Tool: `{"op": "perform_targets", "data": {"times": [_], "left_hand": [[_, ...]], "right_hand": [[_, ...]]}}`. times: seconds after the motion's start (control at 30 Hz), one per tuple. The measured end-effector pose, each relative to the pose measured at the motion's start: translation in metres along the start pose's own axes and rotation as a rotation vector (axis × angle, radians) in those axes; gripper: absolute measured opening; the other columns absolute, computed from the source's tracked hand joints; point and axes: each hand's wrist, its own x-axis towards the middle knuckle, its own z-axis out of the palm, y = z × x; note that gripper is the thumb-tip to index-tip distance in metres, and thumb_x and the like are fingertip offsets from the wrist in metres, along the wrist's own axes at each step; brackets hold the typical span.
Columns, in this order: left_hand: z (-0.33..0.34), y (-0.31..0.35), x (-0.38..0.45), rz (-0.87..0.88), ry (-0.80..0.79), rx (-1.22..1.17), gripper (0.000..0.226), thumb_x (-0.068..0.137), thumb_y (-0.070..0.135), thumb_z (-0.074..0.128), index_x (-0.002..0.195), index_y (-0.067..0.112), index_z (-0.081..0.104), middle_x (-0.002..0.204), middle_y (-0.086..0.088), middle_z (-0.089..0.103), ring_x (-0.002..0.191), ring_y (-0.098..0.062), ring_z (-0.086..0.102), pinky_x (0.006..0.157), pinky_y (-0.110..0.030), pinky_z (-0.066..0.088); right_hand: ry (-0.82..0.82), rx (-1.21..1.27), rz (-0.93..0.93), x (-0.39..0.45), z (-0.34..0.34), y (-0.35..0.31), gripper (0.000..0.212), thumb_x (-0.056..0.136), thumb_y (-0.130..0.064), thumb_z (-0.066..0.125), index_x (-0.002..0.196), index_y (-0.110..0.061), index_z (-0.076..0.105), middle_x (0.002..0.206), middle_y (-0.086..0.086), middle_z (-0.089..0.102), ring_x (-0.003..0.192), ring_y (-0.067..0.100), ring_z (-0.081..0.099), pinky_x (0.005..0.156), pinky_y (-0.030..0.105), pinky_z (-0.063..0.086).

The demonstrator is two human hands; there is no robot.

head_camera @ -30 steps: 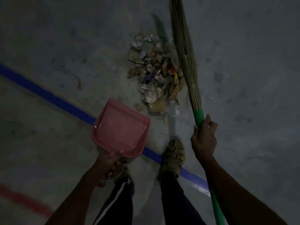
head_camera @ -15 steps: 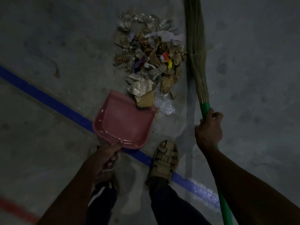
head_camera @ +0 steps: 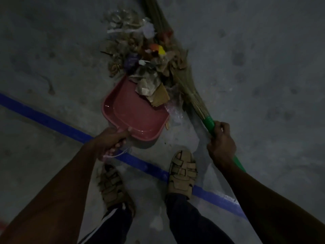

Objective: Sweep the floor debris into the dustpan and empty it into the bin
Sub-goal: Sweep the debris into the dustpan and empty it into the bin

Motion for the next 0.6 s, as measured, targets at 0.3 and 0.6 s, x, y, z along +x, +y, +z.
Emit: {"op": "perform_targets", "data": {"times": [0.3, 0.6], "left_hand": [[-0.005, 0.013, 0.003, 0.089, -0.045, 0.038, 0.077, 0.056, 0.08, 0.071, 0.073, 0.007, 0.057, 0.048, -0.003, 0.042, 0.036, -0.014, 0.033, 0.039, -0.021, 0.028], [-0.002, 0.017, -0.015, 0.207, 0.0, -0.02, 0.044, 0.096, 0.037, 0.067, 0.069, 0.006, 0.053, 0.045, -0.002, 0.041, 0.034, -0.014, 0.031, 0.041, -0.02, 0.025]], "right_hand": [[-0.061, 0.111, -0.115, -0.04, 0.025, 0.006, 0.058, 0.071, 0.002, 0.068, 0.125, -0.01, 0.053, 0.126, 0.006, 0.043, 0.078, 0.027, 0.06, 0.053, 0.033, 0.046], [0.014, 0.137, -0.13, -0.064, 0.012, -0.003, 0.059, 0.067, 0.011, 0.071, 0.122, -0.004, 0.06, 0.123, 0.01, 0.049, 0.074, 0.027, 0.061, 0.059, 0.024, 0.038]]}}
